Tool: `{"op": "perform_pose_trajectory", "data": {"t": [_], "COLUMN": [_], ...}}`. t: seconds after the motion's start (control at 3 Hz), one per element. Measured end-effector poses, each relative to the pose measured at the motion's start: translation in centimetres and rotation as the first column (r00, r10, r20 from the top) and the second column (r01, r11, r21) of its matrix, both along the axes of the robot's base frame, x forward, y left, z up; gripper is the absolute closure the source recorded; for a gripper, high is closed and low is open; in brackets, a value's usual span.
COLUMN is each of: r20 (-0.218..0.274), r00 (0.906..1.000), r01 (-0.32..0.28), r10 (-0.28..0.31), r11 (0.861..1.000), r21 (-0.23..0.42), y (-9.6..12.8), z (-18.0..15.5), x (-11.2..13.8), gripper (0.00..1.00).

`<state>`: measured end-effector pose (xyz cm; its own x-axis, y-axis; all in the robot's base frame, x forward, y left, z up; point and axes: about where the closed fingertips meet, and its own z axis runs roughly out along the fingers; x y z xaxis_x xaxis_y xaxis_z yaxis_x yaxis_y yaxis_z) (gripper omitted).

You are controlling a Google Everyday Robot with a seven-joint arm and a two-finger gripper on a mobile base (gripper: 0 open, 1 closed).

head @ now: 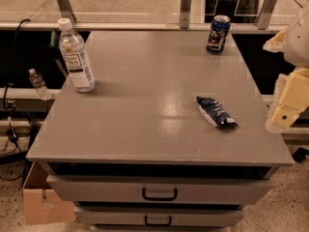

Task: Knock blue plastic bottle over

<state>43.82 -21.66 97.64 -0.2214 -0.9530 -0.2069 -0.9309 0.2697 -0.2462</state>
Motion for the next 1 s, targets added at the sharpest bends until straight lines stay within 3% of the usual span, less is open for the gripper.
{"op": "perform_pose_trajectory", "data": {"t": [0.67, 1.0], "r20": [0.006, 0.004], "r00": [0.9999, 0.9965], "r01": [-0.013, -0.084], "r10": [0.013, 0.084], "r11": [1.000, 0.994], "r21": [0.011, 0.071], "y": [0.5, 3.7], "z": [0.1, -0.7], "x": [0.3, 2.7], "gripper": [0.00, 0.00]}}
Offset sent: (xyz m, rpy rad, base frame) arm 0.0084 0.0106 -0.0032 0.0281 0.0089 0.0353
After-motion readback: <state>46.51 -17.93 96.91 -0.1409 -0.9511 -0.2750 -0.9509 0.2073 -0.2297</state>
